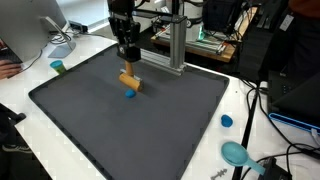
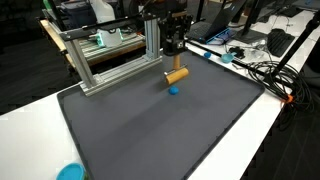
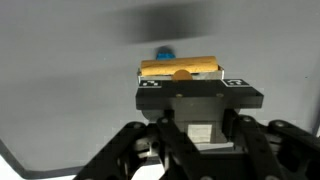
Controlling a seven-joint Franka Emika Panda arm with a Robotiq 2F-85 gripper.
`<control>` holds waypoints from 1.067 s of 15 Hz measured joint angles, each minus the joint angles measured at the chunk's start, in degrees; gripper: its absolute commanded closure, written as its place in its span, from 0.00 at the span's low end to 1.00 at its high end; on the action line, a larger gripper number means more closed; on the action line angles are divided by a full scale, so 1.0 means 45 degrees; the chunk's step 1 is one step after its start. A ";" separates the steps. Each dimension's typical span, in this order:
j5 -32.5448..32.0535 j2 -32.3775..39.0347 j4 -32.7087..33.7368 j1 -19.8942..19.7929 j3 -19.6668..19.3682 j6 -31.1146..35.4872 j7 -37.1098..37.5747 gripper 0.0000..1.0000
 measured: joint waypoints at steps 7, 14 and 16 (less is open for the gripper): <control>-0.0115 0.0697 0.0035 0.0089 -0.0233 0.0502 0.0063 0.79; -0.0681 0.1014 0.0081 0.0267 -0.0584 0.0710 0.0553 0.79; -0.0688 0.1132 0.0177 0.0318 -0.0625 0.0717 0.0604 0.79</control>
